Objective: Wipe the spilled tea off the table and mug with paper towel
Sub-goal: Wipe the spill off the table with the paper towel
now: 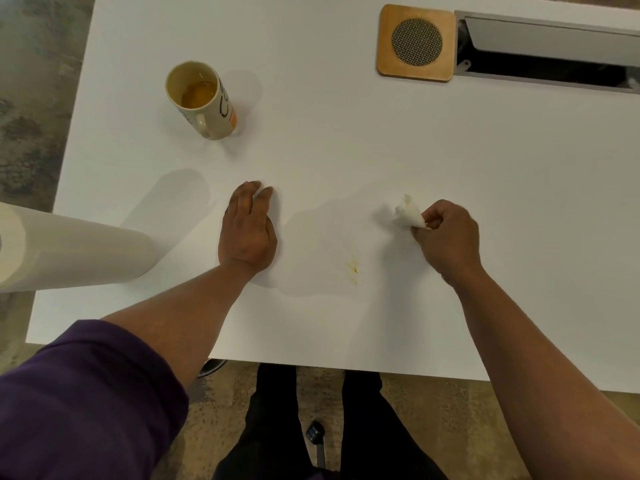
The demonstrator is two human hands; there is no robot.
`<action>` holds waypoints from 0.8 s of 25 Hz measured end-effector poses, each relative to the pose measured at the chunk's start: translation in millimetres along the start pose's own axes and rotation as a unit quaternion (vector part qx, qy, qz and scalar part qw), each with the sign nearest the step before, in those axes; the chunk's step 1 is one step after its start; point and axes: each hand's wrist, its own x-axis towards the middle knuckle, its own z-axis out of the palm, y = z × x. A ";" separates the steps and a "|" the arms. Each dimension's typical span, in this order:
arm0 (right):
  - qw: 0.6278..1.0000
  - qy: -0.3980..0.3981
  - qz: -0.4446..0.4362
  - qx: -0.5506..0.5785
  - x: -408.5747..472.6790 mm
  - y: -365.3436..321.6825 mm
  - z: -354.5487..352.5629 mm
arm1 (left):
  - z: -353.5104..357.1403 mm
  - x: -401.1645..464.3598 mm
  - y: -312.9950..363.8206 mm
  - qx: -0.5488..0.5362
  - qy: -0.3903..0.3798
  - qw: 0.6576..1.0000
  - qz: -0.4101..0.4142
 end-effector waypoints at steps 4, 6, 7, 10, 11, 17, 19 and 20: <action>0.986 0.063 -0.054 -0.142 13.6 -0.3 -5.7 | -0.7 -0.2 0.3 0.002 -0.002 1.000 -0.003; 0.987 0.045 -0.072 -0.137 20.1 -3.5 -6.9 | -0.6 -0.1 0.2 0.003 -0.002 1.000 -0.004; 0.987 0.029 -0.083 -0.133 23.6 -5.1 -7.4 | -0.2 0.2 0.5 0.004 -0.003 1.000 -0.003; 0.989 -0.020 -0.101 -0.107 32.3 -11.9 -5.2 | -0.2 0.7 1.3 0.003 -0.004 1.000 -0.005; 0.991 -0.024 -0.097 -0.086 34.8 -15.3 -4.5 | -0.3 1.0 1.3 0.002 -0.004 1.000 -0.007; 0.946 0.154 -0.151 -0.240 55.5 -24.8 -3.0 | -1.1 0.5 0.8 0.003 -0.002 1.000 -0.005; 0.940 0.113 -0.170 -0.273 57.5 -26.9 6.6 | -1.4 0.3 0.1 0.004 -0.001 1.000 -0.004; 0.940 0.077 -0.183 -0.276 56.0 -27.3 12.9 | -1.6 0.5 0.2 0.004 0.000 1.000 -0.002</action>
